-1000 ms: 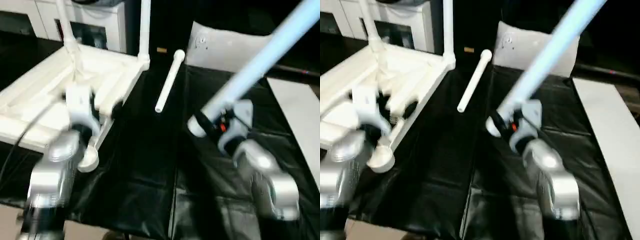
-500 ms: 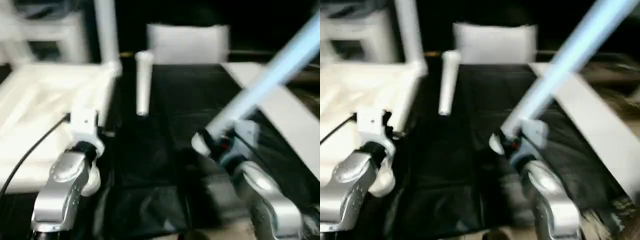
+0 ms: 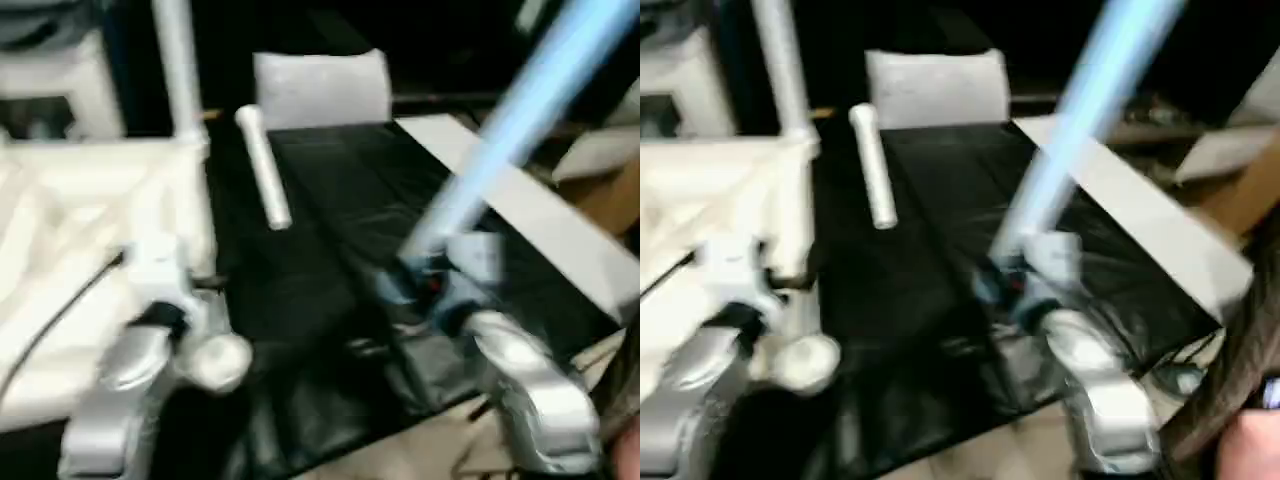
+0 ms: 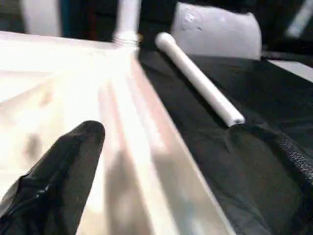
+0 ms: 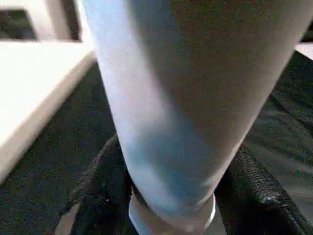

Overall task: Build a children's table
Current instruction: Pick table leg

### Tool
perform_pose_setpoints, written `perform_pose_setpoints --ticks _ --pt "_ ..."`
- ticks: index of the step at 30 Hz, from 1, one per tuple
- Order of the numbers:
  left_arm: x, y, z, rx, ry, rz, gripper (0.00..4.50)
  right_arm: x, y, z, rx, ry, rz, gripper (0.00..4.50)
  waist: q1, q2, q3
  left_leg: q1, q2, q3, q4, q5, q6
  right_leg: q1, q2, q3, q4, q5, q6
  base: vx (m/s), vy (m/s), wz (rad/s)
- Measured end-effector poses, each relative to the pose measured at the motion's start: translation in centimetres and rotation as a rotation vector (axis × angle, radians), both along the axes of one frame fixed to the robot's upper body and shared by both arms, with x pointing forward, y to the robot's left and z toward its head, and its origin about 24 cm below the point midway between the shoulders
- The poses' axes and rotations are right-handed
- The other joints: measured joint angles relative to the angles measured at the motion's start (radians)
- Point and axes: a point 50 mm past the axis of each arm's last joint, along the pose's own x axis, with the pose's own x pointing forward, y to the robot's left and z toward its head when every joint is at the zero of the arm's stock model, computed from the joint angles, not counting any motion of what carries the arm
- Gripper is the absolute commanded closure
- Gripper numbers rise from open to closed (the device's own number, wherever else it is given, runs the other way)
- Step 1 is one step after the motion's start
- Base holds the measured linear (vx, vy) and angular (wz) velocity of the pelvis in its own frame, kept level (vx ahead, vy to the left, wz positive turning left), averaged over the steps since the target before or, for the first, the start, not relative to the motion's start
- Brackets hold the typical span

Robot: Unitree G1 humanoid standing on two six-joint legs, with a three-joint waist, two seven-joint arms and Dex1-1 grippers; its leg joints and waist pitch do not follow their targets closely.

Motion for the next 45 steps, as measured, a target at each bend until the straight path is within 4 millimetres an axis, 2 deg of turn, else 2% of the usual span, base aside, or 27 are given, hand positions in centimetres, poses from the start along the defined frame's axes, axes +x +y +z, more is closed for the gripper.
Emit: perform_pose_setpoints --ticks 3,7,10,11,12,14,15,16,18,19,20,21,22,23,24,25,26,27,28,29,30,32,33,34,36,40,45 --pt "0.0 0.0 0.0 0.002 -0.001 0.009 0.0 0.1 0.0 -0.8 -0.015 0.025 0.006 2.58 0.012 -0.012 -0.003 0.0 0.002 0.011 -0.022 0.0 -0.001 -0.009 -0.005 0.008 -0.006 -0.012 0.033 0.0 0.0 0.0" --pt "-0.1 0.1 0.2 0.011 -0.004 0.004 0.0 0.1 0.3 -1.1 -0.001 0.034 0.043 2.58 0.018 -0.019 -0.007 -0.018 0.003 0.015 -0.036 0.011 -0.013 -0.022 -0.004 0.011 -0.004 0.014 0.052 0.0 0.0 0.0" --pt "0.2 -0.3 0.7 0.03 -0.013 0.0 0.0 -0.1 0.7 -1.3 0.001 0.039 0.066 2.58 0.01 -0.003 -0.003 -0.045 -0.008 -0.049 -0.036 0.026 -0.005 -0.016 -0.011 -0.047 -0.006 0.025 0.047 -0.01 -0.06 0.32" --pt "0.2 -0.3 0.8 0.031 -0.015 0.001 0.0 -0.1 0.9 -1.2 0.002 0.038 0.071 2.58 0.01 -0.003 -0.002 -0.048 -0.009 -0.056 -0.036 0.026 -0.006 -0.014 -0.009 -0.052 -0.006 0.025 0.044 0.017 -0.114 0.6" --pt "0.3 -0.4 0.9 0.023 -0.009 0.008 0.0 0.0 1.7 -1.2 0.013 0.035 0.111 2.58 0.009 0.005 0.003 -0.059 -0.013 -0.104 -0.04 0.034 -0.019 -0.011 0.016 -0.06 0.002 0.027 -0.001 0.027 -0.149 0.63" --pt "0.3 -0.3 0.6 0.013 0.013 0.024 0.0 0.0 2.5 -1.1 0.016 0.024 0.15 2.58 0.016 0.003 0.004 -0.064 -0.028 -0.148 -0.043 0.039 -0.026 -0.009 0.035 -0.058 0.025 0.018 -0.036 0.0 -0.159 0.62" --pt "0.3 -0.5 0.5 0.004 0.021 0.029 0.0 0.1 2.5 -1.1 0.017 0.016 0.155 2.58 0.038 -0.016 -0.003 -0.069 -0.037 -0.141 -0.042 0.029 -0.018 -0.019 0.021 -0.066 0.035 0.014 0.009 -0.052 -0.131 0.71" --pt "0.2 -0.6 0.3 0.001 0.033 0.028 0.0 0.2 2.5 -1.2 0.017 0.02 0.154 2.58 0.046 -0.021 0.0 -0.071 -0.028 -0.119 -0.012 0.011 0.0 -0.016 0.006 -0.082 0.038 0.015 0.016 -0.065 -0.084 0.55" --pt "-0.1 -0.6 -0.1 0.006 0.052 0.026 0.0 0.2 2.5 -1.6 0.019 0.034 0.155 2.58 0.056 -0.023 0.001 -0.083 -0.034 -0.051 0.121 -0.001 0.021 -0.004 -0.029 -0.098 0.033 0.013 0.025 -0.014 -0.072 0.5" --pt "-0.1 -0.5 0.1 0.011 0.047 0.027 0.0 0.2 2.5 -1.5 0.018 0.03 0.155 2.58 0.06 -0.022 0.0 -0.076 -0.044 -0.034 0.139 -0.005 0.028 -0.005 -0.045 -0.103 0.029 0.016 0.034 0.058 0.0 0.58" --pt "-0.1 -0.5 0.3 0.012 0.039 0.026 0.0 0.3 2.4 -1.5 0.017 0.028 0.151 2.58 0.062 -0.021 -0.001 -0.066 -0.045 -0.024 0.141 -0.013 0.041 -0.009 -0.06 -0.111 0.026 0.02 0.041 0.058 0.0 0.58" --pt "0.0 -0.6 0.4 0.013 0.033 0.024 0.0 0.3 2.2 -1.6 0.014 0.031 0.144 2.58 0.065 -0.011 -0.005 -0.056 -0.03 -0.024 0.13 -0.025 0.066 -0.009 -0.072 -0.128 0.013 0.033 0.044 0.018 0.078 0.58" --pt "0.0 -0.6 0.5 0.014 0.028 0.023 0.0 0.3 2.1 -1.6 0.012 0.032 0.141 2.58 0.066 0.001 -0.009 -0.056 -0.01 -0.025 0.106 -0.026 0.093 -0.006 -0.078 -0.148 0.004 0.038 0.052 0.033 0.132 0.6" --pt "0.1 -0.6 0.6 0.016 0.025 0.023 0.0 0.4 2.0 -1.6 0.01 0.03 0.137 2.58 0.067 0.018 -0.01 -0.051 0.006 -0.031 0.057 -0.047 0.105 0.001 -0.077 -0.166 -0.003 0.04 0.056 0.033 0.132 0.6" --pt "0.0 0.0 0.6 0.033 0.031 0.038 0.0 0.5 2.1 -1.7 0.003 0.028 0.129 2.58 0.057 0.02 -0.004 -0.039 -0.019 -0.047 0.047 -0.04 0.084 -0.004 -0.072 -0.155 0.011 0.03 0.029 0.057 0.172 0.59" --pt "-0.1 0.6 0.5 0.046 0.038 0.06 0.0 0.5 2.9 -1.7 0.02 0.023 0.141 2.58 0.054 0.013 -0.005 -0.035 -0.034 -0.046 0.046 -0.037 0.086 -0.045 -0.052 -0.098 0.1 -0.002 0.013 0.066 0.168 0.36" --pt "-0.1 1.1 0.7 0.066 0.038 0.075 0.0 0.5 3.2 -1.5 0.032 0.009 0.131 2.58 0.056 0.013 -0.006 -0.033 -0.044 -0.042 0.048 -0.036 0.084 -0.074 -0.019 -0.073 0.178 -0.015 0.026 0.05 0.233 0.31" --pt "0.0 1.3 1.1 0.072 0.022 0.083 0.0 0.7 2.8 -1.3 0.027 -0.013 0.104 2.58 0.073 -0.006 -0.014 -0.031 -0.061 -0.014 0.044 -0.033 0.083 -0.113 0.017 -0.056 0.208 -0.021 0.06 0.017 0.139 0.06" --pt "0.1 1.4 1.2 0.073 0.017 0.082 0.0 0.8 2.6 -1.1 0.021 -0.038 0.084 2.58 0.081 -0.024 -0.019 -0.03 -0.082 0.008 0.041 -0.034 0.087 -0.126 0.031 -0.052 0.184 -0.019 0.068 -0.048 0.117 -0.14" --pt "0.2 1.2 1.3 0.073 0.013 0.077 0.0 0.9 2.3 -0.9 0.008 -0.058 0.063 2.58 0.086 -0.048 -0.022 -0.028 -0.11 0.034 0.038 -0.035 0.092 -0.12 0.041 -0.035 0.139 -0.023 0.012 -0.032 0.052 -0.09" --pt "0.2 0.7 1.1 0.059 0.019 0.064 0.0 0.9 1.5 -1.0 -0.014 -0.065 0.032 2.58 0.101 -0.046 -0.017 -0.026 -0.118 0.04 0.047 -0.037 0.1 -0.111 0.038 -0.007 0.129 -0.014 -0.014 -0.068 0.119 -0.12" --pt "0.3 -0.4 0.9 0.058 0.022 0.004 0.0 0.7 0.3 -1.7 -0.049 -0.042 -0.015 2.58 0.108 -0.022 -0.006 -0.023 -0.105 0.005 0.082 -0.044 0.081 -0.094 0.034 -0.008 0.106 0.006 -0.012 -0.077 0.173 -0.16" --pt "0.3 -0.6 0.9 0.061 0.023 -0.007 0.0 0.5 0.1 -2.0 -0.062 -0.034 -0.025 2.58 0.097 -0.007 0.0 -0.011 -0.077 0.005 0.073 -0.06 0.042 -0.081 0.032 -0.02 0.098 0.012 -0.007 -0.08 0.197 -0.07" --pt "0.4 -0.6 0.8 0.071 0.03 -0.019 0.0 0.4 -0.2 -2.3 -0.073 -0.025 -0.037 2.58 0.07 0.009 0.009 -0.004 -0.071 0.008 0.07 -0.06 0.048 -0.068 0.04 -0.021 0.074 0.015 -0.007 -0.118 0.18 0.03" --pt "0.4 -0.3 0.8 0.087 0.035 -0.027 0.0 0.2 0.7 -2.1 -0.055 -0.035 -0.013 2.58 0.035 0.01 0.009 -0.007 -0.069 0.002 0.064 -0.058 0.045 -0.05 0.05 -0.02 0.045 0.019 -0.016 -0.121 0.169 0.03" --pt "0.5 -0.7 0.7 0.084 0.033 -0.067 0.0 0.3 0.1 -1.5 -0.055 -0.066 -0.038 2.58 0.006 0.009 0.009 -0.004 -0.073 0.015 0.056 -0.058 0.046 -0.034 0.037 -0.021 0.008 0.032 -0.005 -0.072 0.094 0.03" --pt "0.8 -0.9 0.4 0.071 0.037 -0.082 0.0 0.4 -1.2 -1.1 -0.06 -0.083 -0.079 2.58 -0.001 0.006 0.009 0.002 -0.07 0.04 0.023 -0.058 0.045 -0.036 0.026 -0.02 -0.014 0.031 -0.003 -0.01 0.008 0.01"
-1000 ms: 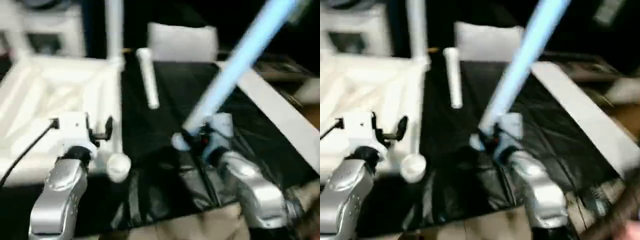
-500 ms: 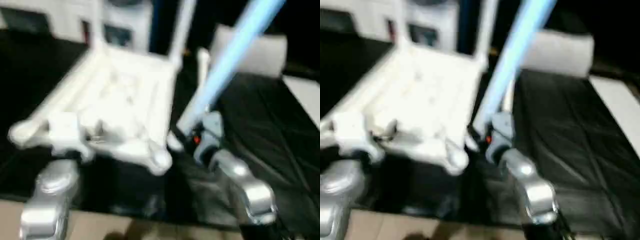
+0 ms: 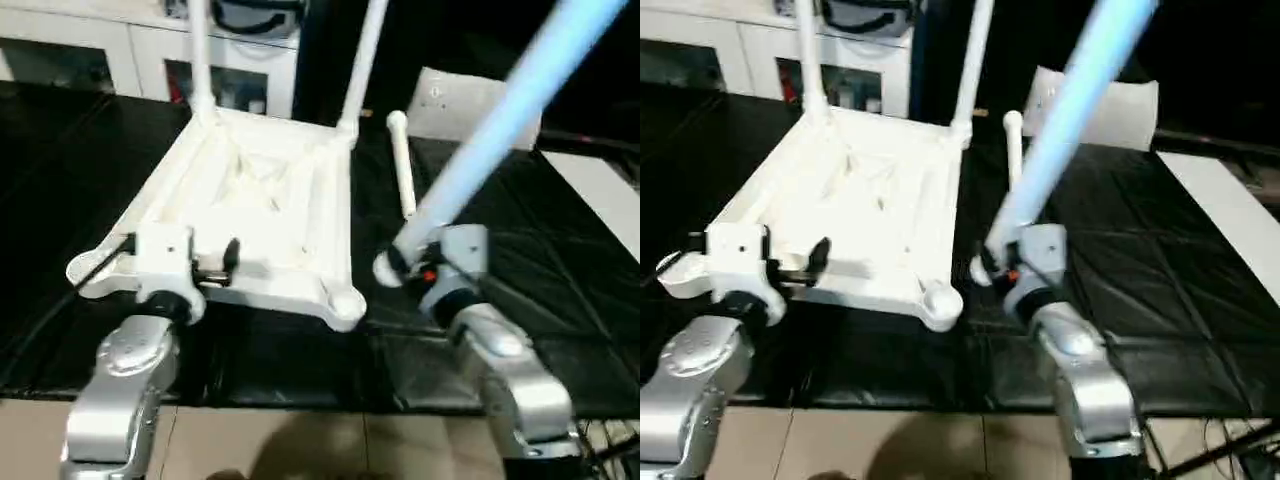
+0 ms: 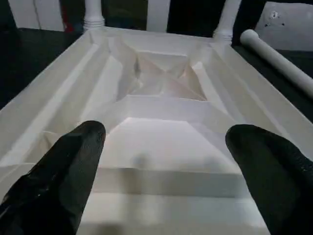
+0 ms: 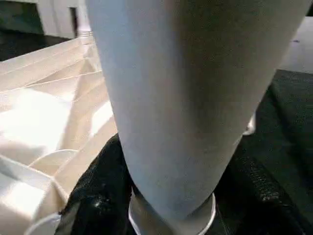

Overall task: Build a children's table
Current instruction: Pick table leg

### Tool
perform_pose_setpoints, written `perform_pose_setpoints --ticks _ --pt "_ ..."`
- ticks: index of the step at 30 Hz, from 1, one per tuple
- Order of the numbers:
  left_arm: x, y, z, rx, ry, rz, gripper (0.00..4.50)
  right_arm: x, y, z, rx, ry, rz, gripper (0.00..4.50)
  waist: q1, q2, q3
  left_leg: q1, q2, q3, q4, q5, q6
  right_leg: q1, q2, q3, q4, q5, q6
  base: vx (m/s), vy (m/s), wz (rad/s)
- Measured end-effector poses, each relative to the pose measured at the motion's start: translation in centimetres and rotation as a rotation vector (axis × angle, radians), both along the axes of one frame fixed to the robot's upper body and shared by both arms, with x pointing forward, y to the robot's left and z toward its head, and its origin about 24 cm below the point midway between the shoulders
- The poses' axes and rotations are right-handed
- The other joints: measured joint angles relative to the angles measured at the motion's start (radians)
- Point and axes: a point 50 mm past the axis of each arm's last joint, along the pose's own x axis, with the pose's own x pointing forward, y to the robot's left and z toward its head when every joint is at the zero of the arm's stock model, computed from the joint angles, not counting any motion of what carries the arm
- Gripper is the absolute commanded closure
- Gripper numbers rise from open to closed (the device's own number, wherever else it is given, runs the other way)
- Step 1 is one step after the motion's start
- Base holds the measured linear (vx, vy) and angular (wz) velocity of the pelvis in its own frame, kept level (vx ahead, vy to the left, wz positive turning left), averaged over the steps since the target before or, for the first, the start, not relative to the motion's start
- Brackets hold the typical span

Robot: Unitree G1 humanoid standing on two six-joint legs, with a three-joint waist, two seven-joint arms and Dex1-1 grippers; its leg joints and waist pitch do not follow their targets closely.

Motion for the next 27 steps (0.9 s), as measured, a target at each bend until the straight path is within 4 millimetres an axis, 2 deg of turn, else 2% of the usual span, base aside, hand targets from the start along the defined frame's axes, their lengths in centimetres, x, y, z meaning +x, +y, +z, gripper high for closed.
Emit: perform_pose_setpoints --ticks 4,6,10,14,16,20,22,26,27 --pt "0.1 -0.2 0.0 0.0 0.0 -0.011 0.0 -0.2 0.0 -0.1 0.028 0.017 0.0 2.58 0.003 0.002 0.001 0.003 0.003 0.003 -0.008 0.007 -0.009 -0.001 0.0 0.0 0.001 0.003 0.0 0.0 0.0 0.0" --pt "0.2 -0.2 0.2 -0.001 -0.008 -0.013 0.0 -0.5 0.1 -0.1 0.041 0.022 0.017 2.58 0.004 0.002 0.001 0.007 0.004 0.005 -0.02 0.031 0.006 -0.002 0.001 0.0 0.007 0.005 0.0 0.0 0.0 0.0" --pt "0.2 -0.3 0.3 -0.005 -0.026 -0.029 0.0 -0.6 0.4 0.1 0.049 0.017 0.03 2.58 0.003 0.001 0.001 0.009 0.005 0.005 -0.023 0.035 0.014 -0.003 0.002 -0.001 0.012 0.005 0.0 0.0 0.0 0.0" --pt "0.2 -0.6 0.8 -0.038 -0.069 -0.118 0.0 -0.7 0.7 0.2 0.074 0.019 0.062 2.58 0.003 -0.002 0.0 0.008 0.006 0.006 -0.025 0.045 0.019 -0.004 0.003 0.0 0.012 0.026 0.003 0.0 0.0 0.0" --pt "0.0 -0.4 1.2 -0.054 -0.08 -0.23 0.0 -0.7 0.9 0.5 0.102 0.01 0.113 2.58 0.003 -0.006 -0.001 0.008 0.006 0.006 -0.026 0.046 0.02 -0.007 0.003 0.0 0.013 0.037 0.007 0.033 -0.011 0.0" --pt "0.0 0.3 1.5 0.059 -0.043 -0.458 0.0 -0.6 1.1 1.6 0.157 -0.033 0.199 2.59 0.005 -0.009 -0.002 0.003 0.006 0.007 -0.038 0.048 0.018 -0.018 0.003 0.0 0.015 0.041 0.005 0.068 -0.033 0.01" --pt "0.2 0.2 0.8 0.149 0.03 -0.599 0.0 -0.4 0.9 2.1 0.153 -0.048 0.232 2.59 0.007 -0.009 -0.002 0.003 0.008 0.008 -0.042 0.052 0.023 -0.02 0.006 -0.001 0.016 0.038 0.001 0.029 -0.016 0.0" --pt "0.5 0.4 -0.7 0.22 0.137 -0.756 0.0 -0.3 0.5 2.3 0.151 -0.055 0.246 2.59 0.006 -0.009 -0.002 0.005 0.012 0.013 -0.043 0.053 0.023 -0.02 0.007 -0.001 0.017 0.037 -0.002 0.0 0.0 0.0" --pt "0.7 0.5 -0.8 0.231 0.154 -0.789 0.28 -0.3 0.4 2.2 0.15 -0.053 0.25 2.59 0.006 -0.008 -0.002 0.006 0.012 0.014 -0.043 0.053 0.022 -0.02 0.007 -0.001 0.017 0.037 -0.003 0.0 0.0 0.0"
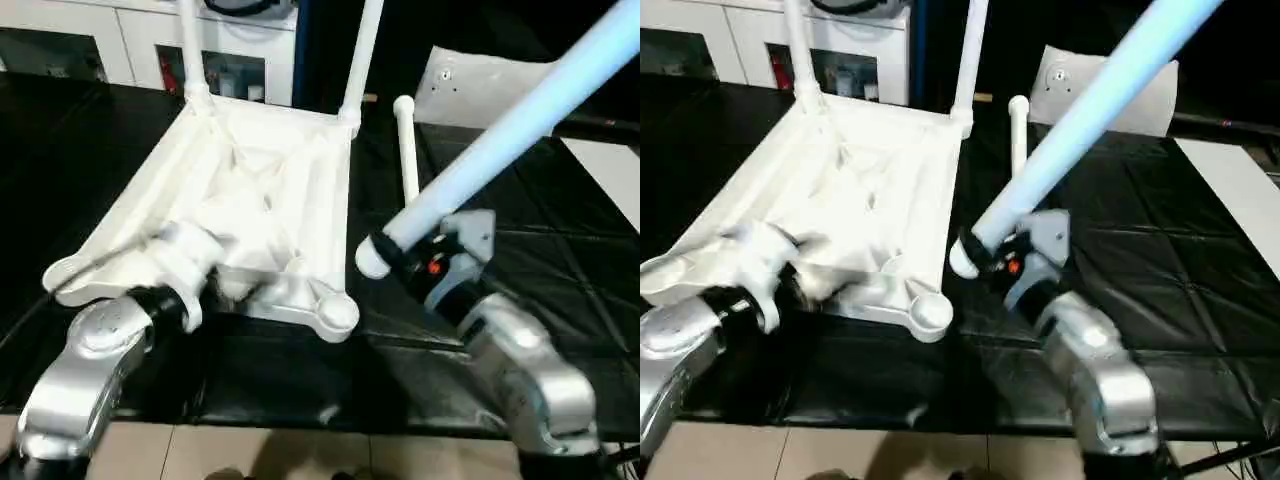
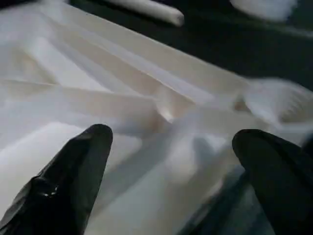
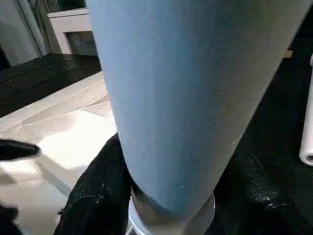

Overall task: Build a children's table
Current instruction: Pick table leg, then rotate table base

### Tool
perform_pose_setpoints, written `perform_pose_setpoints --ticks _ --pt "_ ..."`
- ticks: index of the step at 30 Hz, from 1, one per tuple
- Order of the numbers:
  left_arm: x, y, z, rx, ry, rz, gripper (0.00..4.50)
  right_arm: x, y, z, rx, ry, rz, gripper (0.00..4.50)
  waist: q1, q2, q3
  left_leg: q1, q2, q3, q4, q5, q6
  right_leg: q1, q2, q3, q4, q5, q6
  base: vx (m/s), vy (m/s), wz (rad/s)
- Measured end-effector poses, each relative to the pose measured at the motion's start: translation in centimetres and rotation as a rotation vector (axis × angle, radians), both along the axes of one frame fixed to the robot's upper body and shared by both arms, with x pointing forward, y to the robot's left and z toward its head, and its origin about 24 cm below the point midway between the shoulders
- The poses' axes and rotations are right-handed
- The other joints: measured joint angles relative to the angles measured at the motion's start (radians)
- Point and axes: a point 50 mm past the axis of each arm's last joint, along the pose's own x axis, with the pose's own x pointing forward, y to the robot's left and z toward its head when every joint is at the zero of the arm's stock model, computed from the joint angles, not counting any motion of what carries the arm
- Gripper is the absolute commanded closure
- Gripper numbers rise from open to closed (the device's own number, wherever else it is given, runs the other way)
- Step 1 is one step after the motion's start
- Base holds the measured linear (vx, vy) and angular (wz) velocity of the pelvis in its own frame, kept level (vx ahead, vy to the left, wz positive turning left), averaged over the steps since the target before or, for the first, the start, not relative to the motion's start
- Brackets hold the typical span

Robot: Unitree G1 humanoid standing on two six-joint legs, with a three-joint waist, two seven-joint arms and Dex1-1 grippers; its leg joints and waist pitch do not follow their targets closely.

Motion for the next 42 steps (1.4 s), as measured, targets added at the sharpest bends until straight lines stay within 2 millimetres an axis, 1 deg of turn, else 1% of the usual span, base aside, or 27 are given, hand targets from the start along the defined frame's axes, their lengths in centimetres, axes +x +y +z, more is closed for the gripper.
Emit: perform_pose_setpoints --ticks 2,4,5,8,10,13,16,18,19,20,25,28,29,30,33,36,38,39,42 --pt "0.4 0.1 0.2 0.018 0.016 -0.079 0.34 0.0 -0.2 -0.2 -0.011 0.007 0.014 2.59 -0.001 0.0 0.0 0.002 0.001 0.002 0.0 -0.002 -0.008 0.0 0.0 0.001 0.001 0.002 -0.003 0.0 0.0 0.0" --pt "0.9 0.3 0.6 0.066 0.03 -0.16 0.65 0.0 -0.3 -0.3 -0.014 0.012 0.028 2.59 -0.001 0.0 0.0 0.004 0.001 0.003 0.0 0.0 -0.011 0.001 0.0 0.002 0.003 0.003 -0.004 0.0 0.0 0.0" --pt "1.1 0.4 0.7 0.09 0.032 -0.182 0.65 -0.1 -0.3 -0.3 -0.011 0.013 0.036 2.59 -0.001 0.0 0.0 0.004 0.001 0.003 0.0 0.0 -0.012 0.001 0.0 0.002 0.005 0.003 -0.004 0.0 0.0 0.0" --pt "1.9 0.2 0.2 0.168 0.055 -0.266 0.94 -0.2 -0.4 -0.4 -0.02 0.024 0.049 2.59 0.002 0.0 0.0 0.005 0.002 0.004 0.0 0.003 -0.016 0.001 0.0 0.004 0.008 -0.001 0.002 0.0 0.0 0.0" --pt "2.5 0.3 -0.3 0.202 0.085 -0.308 1.22 -0.3 -0.5 -0.5 -0.029 0.027 0.059 2.59 0.004 0.001 0.0 0.005 0.003 0.004 0.0 0.004 -0.017 0.0 0.001 0.004 0.009 0.0 0.001 0.0 0.0 0.0" --pt "3.2 0.4 -0.7 0.234 0.126 -0.36 1.34 -0.3 -0.6 -0.6 -0.034 0.029 0.066 2.59 0.004 0.001 0.001 0.005 0.004 0.004 0.0 0.004 -0.018 0.0 0.001 0.004 0.009 0.002 -0.003 0.0 0.0 0.0" --pt "3.8 0.4 -0.6 0.267 0.133 -0.391 1.68 -0.4 -0.5 -0.6 -0.037 0.03 0.074 2.59 0.004 0.002 0.001 0.005 0.004 0.005 0.0 0.004 -0.018 0.0 0.002 0.004 0.009 0.004 -0.006 0.0 0.0 0.0" --pt "4.2 0.3 -0.7 0.273 0.148 -0.412 1.81 -0.4 -0.4 -0.6 -0.042 0.03 0.077 2.59 0.005 0.003 0.001 0.005 0.004 0.005 0.0 0.004 -0.018 -0.001 0.002 0.004 0.009 0.004 -0.006 0.0 0.0 0.0" --pt "4.3 0.3 -0.8 0.27 0.159 -0.419 2.04 -0.4 -0.5 -0.7 -0.043 0.031 0.076 2.59 0.005 0.003 0.001 0.005 0.004 0.006 0.0 0.004 -0.017 -0.002 0.001 0.004 0.009 0.004 -0.006 0.0 0.0 0.0" --pt "4.4 0.3 -0.9 0.267 0.17 -0.425 2.04 -0.5 -0.5 -0.7 -0.044 0.034 0.076 2.59 0.006 0.003 0.001 0.004 0.004 0.006 0.0 0.004 -0.017 -0.002 0.001 0.004 0.009 0.004 -0.006 0.0 0.0 0.0" --pt "4.6 0.1 -1.0 0.257 0.206 -0.456 2.43 -0.7 -0.5 -1.2 -0.049 0.049 0.072 2.59 0.011 0.005 0.003 0.004 0.004 0.006 0.0 0.004 -0.017 -0.003 0.001 0.004 0.009 0.004 -0.007 0.0 0.0 0.0" --pt "4.7 0.1 -1.1 0.257 0.212 -0.47 2.53 -0.8 -0.5 -1.3 -0.05 0.051 0.07 2.59 0.015 0.006 0.003 0.005 0.005 0.006 0.0 0.004 -0.018 -0.003 0.002 0.004 0.009 0.004 -0.007 0.0 0.0 0.0" --pt "4.8 0.0 -1.0 0.261 0.208 -0.474 2.61 -0.8 -0.5 -1.3 -0.051 0.054 0.072 2.59 0.02 0.006 0.003 0.005 0.005 0.007 0.0 0.004 -0.018 -0.003 0.002 0.004 0.009 0.004 -0.007 0.0 0.0 0.0" --pt "4.9 0.1 -1.0 0.266 0.205 -0.475 2.8 -0.9 -0.4 -1.4 -0.053 0.054 0.075 2.59 0.021 0.006 0.003 0.005 0.005 0.007 0.0 0.004 -0.018 -0.003 0.002 0.004 0.009 0.004 -0.007 0.0 0.0 0.0" --pt "4.9 0.2 -1.1 0.273 0.211 -0.471 2.89 -0.9 -0.2 -1.4 -0.055 0.049 0.085 2.59 0.023 0.006 0.003 0.005 0.005 0.007 0.0 0.004 -0.018 -0.003 0.002 0.004 0.009 0.004 -0.007 0.0 0.0 0.0" --pt "4.9 0.2 -1.2 0.278 0.209 -0.473 3.23 -1.0 -0.1 -1.5 -0.063 0.05 0.086 2.59 0.024 0.006 0.003 0.005 0.005 0.007 0.0 0.004 -0.018 -0.003 0.002 0.004 0.009 0.004 -0.007 0.0 0.0 0.0" --pt "5.0 0.2 -1.1 0.283 0.206 -0.471 3.33 -1.0 0.0 -1.5 -0.064 0.05 0.092 2.59 0.025 0.006 0.003 0.005 0.006 0.007 0.0 0.004 -0.018 -0.003 0.002 0.004 0.009 0.004 -0.007 0.0 0.0 0.0" --pt "5.1 0.3 -1.1 0.283 0.207 -0.469 3.57 -1.0 0.2 -1.6 -0.065 0.05 0.098 2.59 0.025 0.006 0.003 0.005 0.006 0.007 0.0 0.004 -0.018 -0.003 0.002 0.004 0.009 0.004 -0.007 0.0 0.0 0.0" --pt "5.0 0.3 -1.1 0.283 0.205 -0.476 3.67 -1.0 0.2 -1.6 -0.066 0.048 0.101 2.59 0.025 0.006 0.003 0.005 0.006 0.008 0.0 0.004 -0.018 -0.003 0.002 0.004 0.009 0.004 -0.007 0.0 0.0 0.0"
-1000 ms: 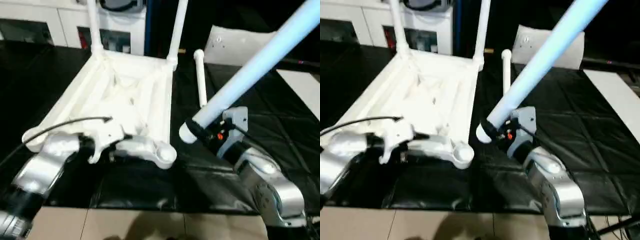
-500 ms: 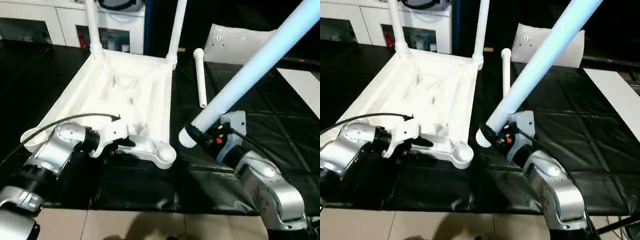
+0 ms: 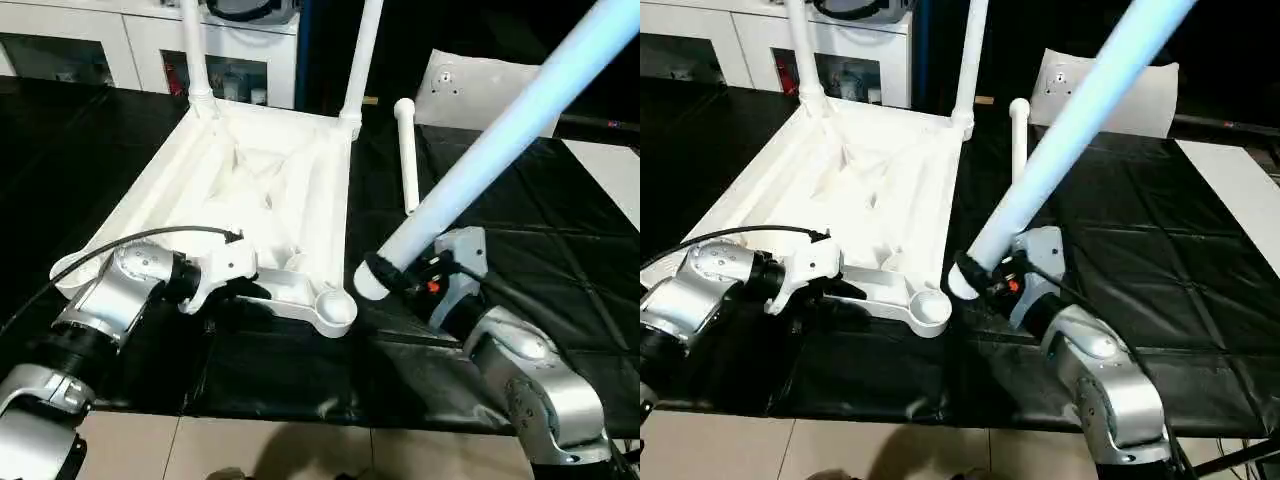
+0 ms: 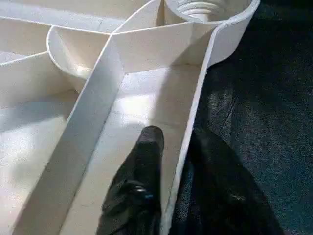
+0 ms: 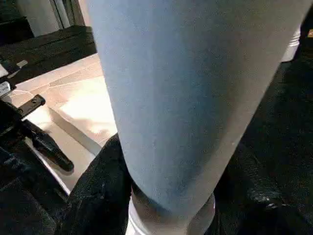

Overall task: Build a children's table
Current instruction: Rotate table base

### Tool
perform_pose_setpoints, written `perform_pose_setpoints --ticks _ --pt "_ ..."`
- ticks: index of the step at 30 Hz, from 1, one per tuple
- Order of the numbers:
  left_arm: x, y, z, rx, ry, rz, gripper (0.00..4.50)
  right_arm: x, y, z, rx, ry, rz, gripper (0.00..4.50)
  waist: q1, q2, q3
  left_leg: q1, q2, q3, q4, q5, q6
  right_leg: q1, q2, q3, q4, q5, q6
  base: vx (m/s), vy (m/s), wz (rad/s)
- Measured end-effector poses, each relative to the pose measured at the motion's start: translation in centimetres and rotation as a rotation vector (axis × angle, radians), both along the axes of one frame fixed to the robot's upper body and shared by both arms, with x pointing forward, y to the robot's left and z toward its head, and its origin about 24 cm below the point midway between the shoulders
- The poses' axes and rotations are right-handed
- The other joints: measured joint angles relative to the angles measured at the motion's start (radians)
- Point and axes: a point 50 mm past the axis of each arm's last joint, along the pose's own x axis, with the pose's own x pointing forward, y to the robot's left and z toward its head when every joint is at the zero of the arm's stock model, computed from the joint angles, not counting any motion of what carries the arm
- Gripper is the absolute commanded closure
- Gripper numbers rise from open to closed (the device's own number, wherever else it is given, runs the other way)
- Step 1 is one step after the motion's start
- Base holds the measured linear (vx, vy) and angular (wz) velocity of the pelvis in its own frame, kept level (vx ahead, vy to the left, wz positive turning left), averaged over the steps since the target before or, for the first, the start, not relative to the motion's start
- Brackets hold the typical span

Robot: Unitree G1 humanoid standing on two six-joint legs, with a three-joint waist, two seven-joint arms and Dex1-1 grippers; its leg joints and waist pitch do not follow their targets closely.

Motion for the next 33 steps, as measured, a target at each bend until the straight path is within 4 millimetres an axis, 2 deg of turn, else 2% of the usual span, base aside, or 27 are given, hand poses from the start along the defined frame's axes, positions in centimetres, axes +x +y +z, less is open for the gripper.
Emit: perform_pose_setpoints --ticks 3,12,17,21,25,29,33 --pt "0.0 -0.2 0.0 -0.001 0.005 -0.017 4.0 0.0 0.1 -0.1 -0.002 0.002 0.006 2.59 -0.002 0.0 0.0 0.0 0.0 0.0 0.0 0.0 0.0 0.0 0.0 0.0 0.0 0.0 0.0 0.0 0.0 0.0" --pt "-0.2 -1.0 -0.1 -0.018 0.033 -0.041 4.45 0.0 0.3 -0.3 -0.021 -0.006 0.017 2.59 -0.007 0.0 0.0 0.0 0.002 0.002 0.0 0.0 0.0 -0.001 0.001 0.001 0.0 0.0 0.0 0.0 0.0 0.0" --pt "-0.8 -1.6 -0.4 -0.034 0.049 0.02 4.48 0.0 0.4 -0.5 -0.027 -0.004 0.023 2.59 -0.013 0.001 -0.001 -0.001 0.002 0.006 -0.002 0.0 0.0 -0.001 0.002 0.005 0.001 0.0 0.0 0.0 0.0 0.0" --pt "-0.5 -2.4 -0.9 -0.1 -0.003 0.172 4.5 0.2 0.3 -0.7 -0.028 0.003 0.014 2.59 -0.021 0.008 -0.002 0.001 0.002 0.01 -0.002 0.0 0.0 -0.001 0.003 0.01 0.001 0.001 -0.001 0.0 0.0 0.0" --pt "-0.5 -2.7 -1.0 -0.143 -0.033 0.313 4.5 0.6 0.2 -0.5 -0.025 -0.007 0.008 2.59 -0.033 0.008 -0.002 0.001 0.005 0.011 -0.002 0.0 0.0 -0.003 0.007 0.011 0.0 0.001 -0.002 0.0 0.0 0.0" --pt "-1.1 -3.1 -0.9 -0.157 -0.045 0.34 4.5 1.4 0.5 0.4 -0.014 -0.046 0.016 2.59 -0.028 0.008 -0.002 0.0 0.011 0.013 -0.002 0.0 0.0 -0.005 0.012 0.012 0.0 0.001 -0.004 0.0 0.0 0.0" --pt "-1.7 -3.5 -0.9 -0.152 -0.087 0.276 4.5 2.3 0.6 0.7 0.037 -0.019 0.042 2.59 -0.021 0.008 -0.002 -0.002 0.012 0.014 -0.002 0.003 0.006 -0.008 0.013 0.012 0.0 0.0 -0.005 0.0 0.0 0.0"
